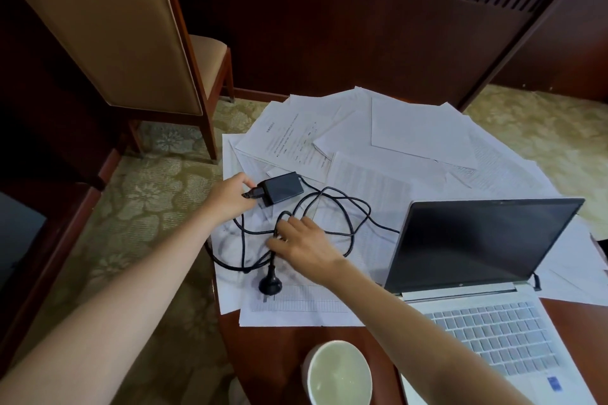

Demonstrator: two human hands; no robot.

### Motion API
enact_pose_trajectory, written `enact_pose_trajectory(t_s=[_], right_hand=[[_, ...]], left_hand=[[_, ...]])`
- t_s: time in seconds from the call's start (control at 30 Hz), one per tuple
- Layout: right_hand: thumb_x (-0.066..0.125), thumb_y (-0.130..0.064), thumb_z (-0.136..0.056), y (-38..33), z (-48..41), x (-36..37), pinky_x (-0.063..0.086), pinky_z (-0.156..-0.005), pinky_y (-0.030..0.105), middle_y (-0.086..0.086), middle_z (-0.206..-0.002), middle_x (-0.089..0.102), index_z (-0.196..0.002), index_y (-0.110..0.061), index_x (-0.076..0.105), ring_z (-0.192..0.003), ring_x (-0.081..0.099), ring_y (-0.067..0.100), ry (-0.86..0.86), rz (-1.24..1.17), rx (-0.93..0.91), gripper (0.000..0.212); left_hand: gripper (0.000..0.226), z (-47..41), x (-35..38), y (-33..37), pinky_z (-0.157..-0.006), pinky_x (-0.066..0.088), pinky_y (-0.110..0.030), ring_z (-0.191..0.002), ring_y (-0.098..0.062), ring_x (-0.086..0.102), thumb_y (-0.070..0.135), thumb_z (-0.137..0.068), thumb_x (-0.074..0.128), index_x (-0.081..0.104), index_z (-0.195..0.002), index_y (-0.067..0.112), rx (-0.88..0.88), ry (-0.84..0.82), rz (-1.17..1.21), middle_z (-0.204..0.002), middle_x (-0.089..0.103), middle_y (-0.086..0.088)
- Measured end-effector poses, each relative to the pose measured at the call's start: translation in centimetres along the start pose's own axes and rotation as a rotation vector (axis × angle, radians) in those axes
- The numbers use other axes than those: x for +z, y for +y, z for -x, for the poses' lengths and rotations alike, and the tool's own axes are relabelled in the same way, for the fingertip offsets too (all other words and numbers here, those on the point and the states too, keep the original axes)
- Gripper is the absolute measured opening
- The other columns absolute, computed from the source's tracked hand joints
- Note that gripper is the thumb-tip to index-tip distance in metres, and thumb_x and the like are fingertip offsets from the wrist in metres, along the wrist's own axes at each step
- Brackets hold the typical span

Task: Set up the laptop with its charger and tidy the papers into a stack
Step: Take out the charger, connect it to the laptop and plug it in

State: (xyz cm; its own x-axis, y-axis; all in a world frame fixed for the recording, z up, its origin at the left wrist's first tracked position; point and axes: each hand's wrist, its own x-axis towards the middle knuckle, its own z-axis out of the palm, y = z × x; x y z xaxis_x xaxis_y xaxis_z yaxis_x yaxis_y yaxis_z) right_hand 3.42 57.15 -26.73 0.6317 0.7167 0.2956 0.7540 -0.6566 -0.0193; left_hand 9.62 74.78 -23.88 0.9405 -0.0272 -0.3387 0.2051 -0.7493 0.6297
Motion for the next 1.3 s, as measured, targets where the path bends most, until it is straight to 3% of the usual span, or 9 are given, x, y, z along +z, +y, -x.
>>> enact_pose_trajectory(t_s=[0.17, 0.23, 0.33, 0.43, 0.6, 0.83, 1.0, 1.2, 1.3], right_hand=[[0.056, 0.009, -0.081, 1.0, -1.9, -3.4, 0.05, -0.068, 0.027, 0.002, -0.085, 0.064, -0.092, -0.006, 0.066, -0.078, 0.061, 0.018, 0.155, -0.52, 0.473, 0.021], [0.053, 0.0, -0.09, 1.9, -3.4, -5.0, 0.043, -0.065, 0.007, -0.005, -0.079, 0.061, -0.089, -0.007, 0.064, -0.074, 0.057, 0.006, 0.176, -0.872, 0.789, 0.013], [0.054, -0.013, -0.092, 4.1, -5.3, -5.5, 0.038, -0.057, 0.008, -0.002, -0.075, 0.057, -0.088, 0.0, 0.067, -0.068, 0.051, 0.009, 0.09, -1.014, 1.035, 0.019], [0.053, -0.018, -0.092, 4.9, -5.3, -5.5, 0.038, -0.06, 0.016, 0.005, -0.089, 0.062, -0.092, -0.006, 0.07, -0.072, 0.05, 0.012, -0.137, -0.951, 1.045, 0.021], [0.056, -0.015, -0.089, 4.4, -5.5, -5.0, 0.033, -0.06, 0.027, 0.027, -0.083, 0.056, -0.081, 0.009, 0.062, -0.074, 0.045, 0.018, -0.374, -0.778, 0.939, 0.026], [0.05, -0.011, -0.093, 5.2, -7.1, -6.5, 0.031, -0.037, 0.013, 0.002, -0.063, 0.05, -0.073, -0.011, 0.044, -0.046, 0.046, 0.005, -0.646, -0.763, 0.992, 0.02], [0.035, -0.009, -0.095, 4.9, -6.9, -6.8, 0.037, -0.06, 0.025, 0.001, -0.068, 0.063, -0.077, -0.011, 0.053, -0.06, 0.049, 0.01, -0.925, -0.609, 0.885, 0.025], [0.043, -0.02, -0.097, 5.3, -6.0, -6.7, 0.031, -0.051, 0.021, 0.002, -0.053, 0.049, -0.071, -0.007, 0.052, -0.05, 0.034, 0.013, -0.748, -0.724, 0.966, 0.031], [0.047, -0.032, -0.092, 5.3, -5.3, -7.4, 0.034, -0.061, 0.024, 0.004, -0.065, 0.051, -0.09, -0.007, 0.06, -0.061, 0.04, 0.014, -0.738, -0.88, 0.916, 0.028]], left_hand=[[0.031, 2.6, 0.4, -1.2, -0.102, 0.023, -0.038, -0.128, -0.023, 0.03, 0.038, -0.094, 0.044, 0.054, -0.12, 0.024, 0.152, 0.016, -0.431, -0.133, 0.041, -0.005], [0.053, 4.0, 0.8, -1.3, -0.111, 0.009, -0.043, -0.135, -0.02, 0.024, 0.061, -0.089, 0.028, 0.056, -0.118, 0.027, 0.242, -0.041, -0.475, -0.135, 0.043, -0.001], [0.066, 5.6, 2.4, -0.7, -0.113, 0.004, -0.05, -0.13, -0.015, 0.035, 0.072, -0.08, 0.034, 0.051, -0.122, 0.025, 0.261, -0.192, -0.56, -0.125, 0.053, 0.005], [0.03, 5.8, 3.3, 0.0, -0.113, -0.003, -0.057, -0.11, -0.013, 0.053, 0.045, -0.093, 0.045, 0.054, -0.111, 0.022, 0.284, -0.09, -0.537, -0.097, 0.064, 0.005], [0.028, 4.9, 1.2, 0.1, -0.116, -0.005, -0.042, -0.093, -0.015, 0.063, 0.034, -0.098, 0.041, 0.059, -0.112, 0.019, 0.427, 0.093, -0.391, -0.095, 0.068, 0.002], [0.026, 4.3, -0.2, 1.0, -0.115, 0.003, -0.032, -0.099, -0.018, 0.056, 0.026, -0.096, 0.046, 0.063, -0.111, 0.012, 0.445, 0.262, -0.329, -0.099, 0.066, 0.0], [0.018, 3.7, 0.5, 1.4, -0.103, 0.033, -0.043, -0.081, -0.021, 0.049, 0.016, -0.094, 0.053, 0.065, -0.101, 0.005, 0.374, 0.279, -0.123, -0.093, 0.068, -0.007], [0.049, 4.0, 1.5, 1.8, -0.107, 0.029, -0.036, -0.125, -0.027, 0.037, -0.002, -0.089, 0.048, 0.042, -0.135, 0.015, 0.345, 0.183, -0.167, -0.134, 0.042, -0.008], [0.062, 5.4, 2.9, 2.3, -0.118, 0.006, -0.042, -0.135, -0.021, 0.028, 0.026, -0.084, 0.047, 0.029, -0.143, 0.021, 0.413, 0.036, -0.259, -0.142, 0.034, -0.001]])
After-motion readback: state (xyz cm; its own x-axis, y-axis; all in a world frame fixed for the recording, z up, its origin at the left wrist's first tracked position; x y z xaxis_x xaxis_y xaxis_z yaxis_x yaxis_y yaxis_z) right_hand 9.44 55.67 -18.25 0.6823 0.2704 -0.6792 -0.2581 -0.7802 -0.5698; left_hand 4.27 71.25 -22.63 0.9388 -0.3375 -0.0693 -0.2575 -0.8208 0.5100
